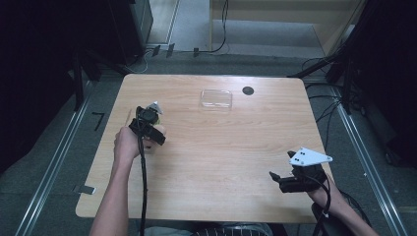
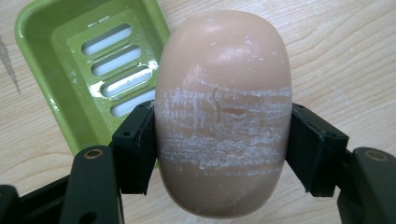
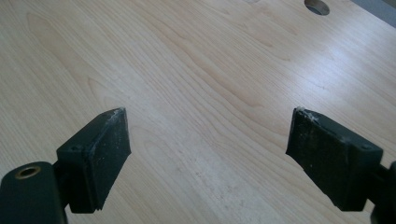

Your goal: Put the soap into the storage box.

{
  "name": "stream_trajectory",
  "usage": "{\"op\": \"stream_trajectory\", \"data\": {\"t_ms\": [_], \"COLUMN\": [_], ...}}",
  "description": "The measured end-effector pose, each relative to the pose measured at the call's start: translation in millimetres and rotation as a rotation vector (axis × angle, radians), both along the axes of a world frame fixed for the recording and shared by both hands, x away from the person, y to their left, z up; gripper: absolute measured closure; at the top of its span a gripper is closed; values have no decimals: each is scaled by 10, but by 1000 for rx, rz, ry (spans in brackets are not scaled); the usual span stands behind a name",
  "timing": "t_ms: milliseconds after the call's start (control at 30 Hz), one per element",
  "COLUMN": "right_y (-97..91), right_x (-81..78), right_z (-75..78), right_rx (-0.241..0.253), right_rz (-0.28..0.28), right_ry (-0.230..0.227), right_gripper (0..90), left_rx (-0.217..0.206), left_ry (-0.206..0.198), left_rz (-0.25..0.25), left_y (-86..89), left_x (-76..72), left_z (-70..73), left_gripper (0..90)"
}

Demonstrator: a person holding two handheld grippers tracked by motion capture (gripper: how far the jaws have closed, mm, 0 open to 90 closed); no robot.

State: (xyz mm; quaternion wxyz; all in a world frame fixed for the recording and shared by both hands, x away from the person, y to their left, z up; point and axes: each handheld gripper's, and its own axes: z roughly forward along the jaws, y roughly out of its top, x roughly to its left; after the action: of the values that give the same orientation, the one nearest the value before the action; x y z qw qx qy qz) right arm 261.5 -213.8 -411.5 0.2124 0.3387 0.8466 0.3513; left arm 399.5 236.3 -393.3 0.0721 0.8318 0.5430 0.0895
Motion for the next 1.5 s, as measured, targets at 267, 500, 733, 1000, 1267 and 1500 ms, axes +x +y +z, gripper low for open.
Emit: {"op": "stream_trajectory", "data": {"t_ms": [267, 500, 733, 1000, 1267, 1500], "right_y": [-7, -9, -6, -2, -7, -2], "right_x": [4, 4, 0, 0, 6, 4], "right_z": [-1, -2, -1, 0, -3, -1], "right_rx": [1, 4, 2, 1, 2, 1], "right_rz": [3, 4, 4, 0, 5, 1], "right_ry": [-4, -4, -5, 0, -1, 2], "right_gripper": [134, 134, 134, 134, 134, 134], "left_rx": [-4, -3, -9, -3, 0, -8], "left_ry": [0, 0, -16, -22, -38, -47], "left_rz": [16, 27, 42, 43, 55, 55], "left_y": [46, 89, 134, 144, 161, 139], "left_x": [50, 95, 130, 171, 209, 261], "left_z": [-19, -58, -60, -72, -70, -69], "left_gripper": [333, 333, 333, 333, 333, 333]}}
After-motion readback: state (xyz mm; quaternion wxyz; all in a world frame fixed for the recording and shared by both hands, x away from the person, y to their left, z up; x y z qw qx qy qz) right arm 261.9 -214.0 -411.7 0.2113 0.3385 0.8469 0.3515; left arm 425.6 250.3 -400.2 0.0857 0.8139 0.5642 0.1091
